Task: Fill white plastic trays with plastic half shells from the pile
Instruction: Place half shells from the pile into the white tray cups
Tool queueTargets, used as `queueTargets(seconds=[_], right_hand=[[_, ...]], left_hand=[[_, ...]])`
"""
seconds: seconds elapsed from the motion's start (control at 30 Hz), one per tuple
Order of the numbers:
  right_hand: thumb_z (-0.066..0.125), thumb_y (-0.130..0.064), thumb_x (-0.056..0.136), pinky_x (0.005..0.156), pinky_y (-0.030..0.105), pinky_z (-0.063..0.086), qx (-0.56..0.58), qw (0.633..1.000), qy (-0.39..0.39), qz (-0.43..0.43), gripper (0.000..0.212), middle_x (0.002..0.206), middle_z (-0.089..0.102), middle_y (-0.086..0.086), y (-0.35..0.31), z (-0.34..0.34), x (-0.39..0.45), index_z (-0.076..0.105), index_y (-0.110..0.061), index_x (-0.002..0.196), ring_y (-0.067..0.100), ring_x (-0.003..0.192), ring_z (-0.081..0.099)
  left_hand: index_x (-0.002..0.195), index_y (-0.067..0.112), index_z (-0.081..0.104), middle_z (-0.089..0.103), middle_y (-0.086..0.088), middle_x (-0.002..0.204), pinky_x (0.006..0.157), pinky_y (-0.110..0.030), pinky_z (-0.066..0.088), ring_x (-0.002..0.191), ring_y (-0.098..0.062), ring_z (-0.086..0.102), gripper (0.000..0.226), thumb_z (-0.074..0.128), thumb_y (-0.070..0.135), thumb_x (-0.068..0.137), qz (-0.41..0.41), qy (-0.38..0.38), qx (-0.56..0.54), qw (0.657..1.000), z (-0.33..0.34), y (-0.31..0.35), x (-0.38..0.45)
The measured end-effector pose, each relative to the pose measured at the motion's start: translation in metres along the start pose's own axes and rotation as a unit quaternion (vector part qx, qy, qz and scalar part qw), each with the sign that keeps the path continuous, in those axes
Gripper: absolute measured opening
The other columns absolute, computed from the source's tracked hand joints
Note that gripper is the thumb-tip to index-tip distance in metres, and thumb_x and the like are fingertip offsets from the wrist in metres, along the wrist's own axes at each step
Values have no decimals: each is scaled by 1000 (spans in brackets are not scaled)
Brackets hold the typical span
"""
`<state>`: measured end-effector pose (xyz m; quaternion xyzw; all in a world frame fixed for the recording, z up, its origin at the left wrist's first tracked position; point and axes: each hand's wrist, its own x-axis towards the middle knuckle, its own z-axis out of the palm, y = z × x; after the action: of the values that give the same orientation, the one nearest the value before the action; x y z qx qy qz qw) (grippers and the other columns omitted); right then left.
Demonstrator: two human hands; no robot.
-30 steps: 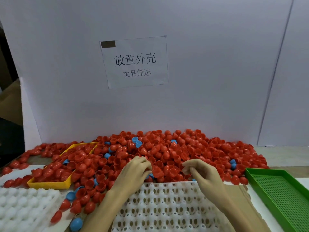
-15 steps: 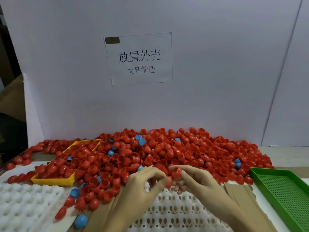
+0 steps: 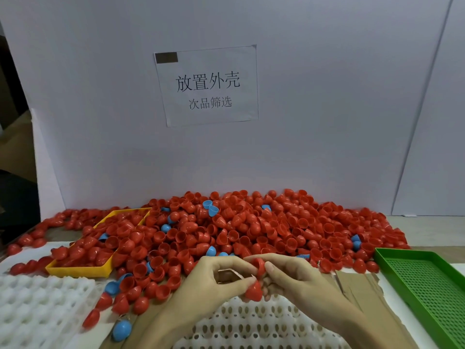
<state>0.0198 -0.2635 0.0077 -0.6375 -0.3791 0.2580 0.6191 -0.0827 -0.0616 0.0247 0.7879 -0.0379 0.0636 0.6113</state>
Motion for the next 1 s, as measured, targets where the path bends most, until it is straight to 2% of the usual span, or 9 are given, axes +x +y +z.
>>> queueTargets(seconds=[0.1,0.2,0.27,0.33,0.5,0.67,0.83,0.9,1.0], right_hand=[[54,-25,108,94,37,60,-12,1000,10,4,30,99,76,5,-1,0,-2,73,-28,131,23,93,72],[54,-24,108,89,34,60,-11,999,43,-2,29,105,76,13,-2,-4,-2,73,-25,130,25,93,73],[54,-23,108,88,32,60,-6,997,81,-3,28,103,76,14,-2,-11,-3,75,-25,126,26,94,73],[54,-23,108,87,32,60,-8,993,115,-5,27,101,77,14,-1,-18,-3,77,-26,121,27,93,74],[53,-17,108,83,31,61,10,987,160,-11,27,97,76,15,3,-31,-4,79,-20,115,26,89,74],[53,-15,109,84,34,62,23,984,179,-7,28,95,76,15,5,-38,-4,80,-15,113,26,87,72],[53,-14,108,81,32,61,25,982,188,-5,28,94,76,15,5,-39,-4,80,-14,113,26,86,73],[52,-14,109,81,32,61,19,982,189,-4,28,94,76,16,5,-39,-5,80,-15,112,26,86,73],[52,-14,109,80,32,61,18,981,191,-4,28,94,76,16,5,-41,-5,80,-15,112,26,86,73]], left_hand=[[98,25,82,79,-3,96,85,-28,60,89,-20,77,11,80,19,90,12,5,9,1000,0,-6,2],[91,30,83,79,8,90,82,-24,60,85,-10,76,16,82,15,86,39,101,101,989,-9,-14,5],[90,28,83,76,14,88,81,-20,59,85,-2,73,18,83,11,84,69,202,226,950,-21,-21,6],[93,21,83,72,16,88,80,-17,57,84,0,70,16,83,8,84,87,237,311,916,-31,-25,5],[94,23,83,67,17,89,81,-15,52,85,0,63,11,81,13,87,49,169,376,910,-37,-34,6],[106,31,80,55,26,89,82,-5,31,95,-2,39,14,70,25,96,42,120,462,878,-32,-50,11],[103,30,79,56,25,91,84,-3,31,96,-2,42,14,67,24,99,32,139,443,885,-30,-56,13],[96,34,78,58,24,92,84,-6,33,98,-3,46,11,67,31,98,25,157,415,896,-33,-56,13],[95,37,77,54,23,95,83,-9,34,101,2,40,13,66,42,97,8,122,430,894,-35,-59,10]])
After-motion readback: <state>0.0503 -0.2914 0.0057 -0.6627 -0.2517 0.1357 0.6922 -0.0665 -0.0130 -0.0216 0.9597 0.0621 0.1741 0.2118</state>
